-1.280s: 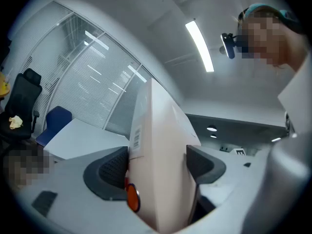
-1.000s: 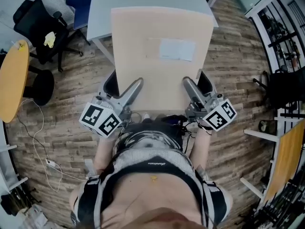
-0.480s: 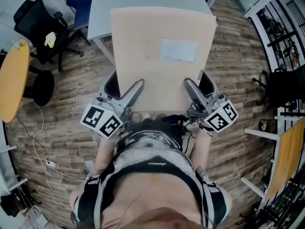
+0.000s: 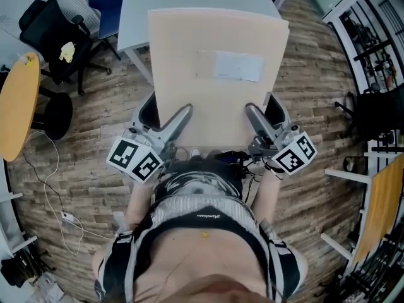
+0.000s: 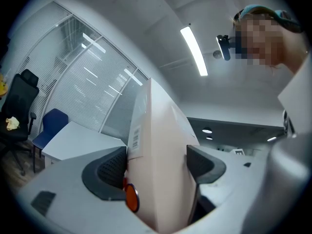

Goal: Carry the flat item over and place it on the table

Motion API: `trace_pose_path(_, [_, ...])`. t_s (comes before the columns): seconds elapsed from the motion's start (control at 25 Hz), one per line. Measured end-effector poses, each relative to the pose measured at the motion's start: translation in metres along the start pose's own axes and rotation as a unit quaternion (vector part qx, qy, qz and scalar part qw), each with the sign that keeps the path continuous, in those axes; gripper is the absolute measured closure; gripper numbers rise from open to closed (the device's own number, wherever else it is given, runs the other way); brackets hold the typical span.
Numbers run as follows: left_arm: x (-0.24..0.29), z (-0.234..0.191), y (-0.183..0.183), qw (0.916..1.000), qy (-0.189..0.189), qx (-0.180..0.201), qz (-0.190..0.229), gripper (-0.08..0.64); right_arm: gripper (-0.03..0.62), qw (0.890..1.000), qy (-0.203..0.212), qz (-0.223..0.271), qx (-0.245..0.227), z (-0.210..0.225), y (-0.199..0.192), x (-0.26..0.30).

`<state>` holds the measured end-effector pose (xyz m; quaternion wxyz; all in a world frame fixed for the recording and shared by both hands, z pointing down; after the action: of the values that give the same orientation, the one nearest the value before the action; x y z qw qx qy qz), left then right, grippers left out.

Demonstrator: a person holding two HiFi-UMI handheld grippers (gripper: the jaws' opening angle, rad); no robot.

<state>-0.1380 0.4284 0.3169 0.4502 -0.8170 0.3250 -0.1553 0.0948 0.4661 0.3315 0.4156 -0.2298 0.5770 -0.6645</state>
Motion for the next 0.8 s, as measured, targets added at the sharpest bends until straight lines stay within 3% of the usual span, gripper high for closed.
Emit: trace_pose_path(0.8, [-0.018, -0.011, 0.003, 0.9999, 0.011, -0.009, 0.003, 0.189, 0.281, 1.0, 0.012, -0.011, 0.001, -0.015, -0.006, 0.011])
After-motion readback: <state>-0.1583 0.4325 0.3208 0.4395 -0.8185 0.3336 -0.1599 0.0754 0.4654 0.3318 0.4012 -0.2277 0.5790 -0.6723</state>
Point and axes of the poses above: the fingertips, and each gripper's own axes: x forward along the fingers, z to its right, y out of its top, the point moved 4 cm from there along -x, backward along the fingers, and after that the axes turned 13 degrees about -x, right-handed, at the moved point
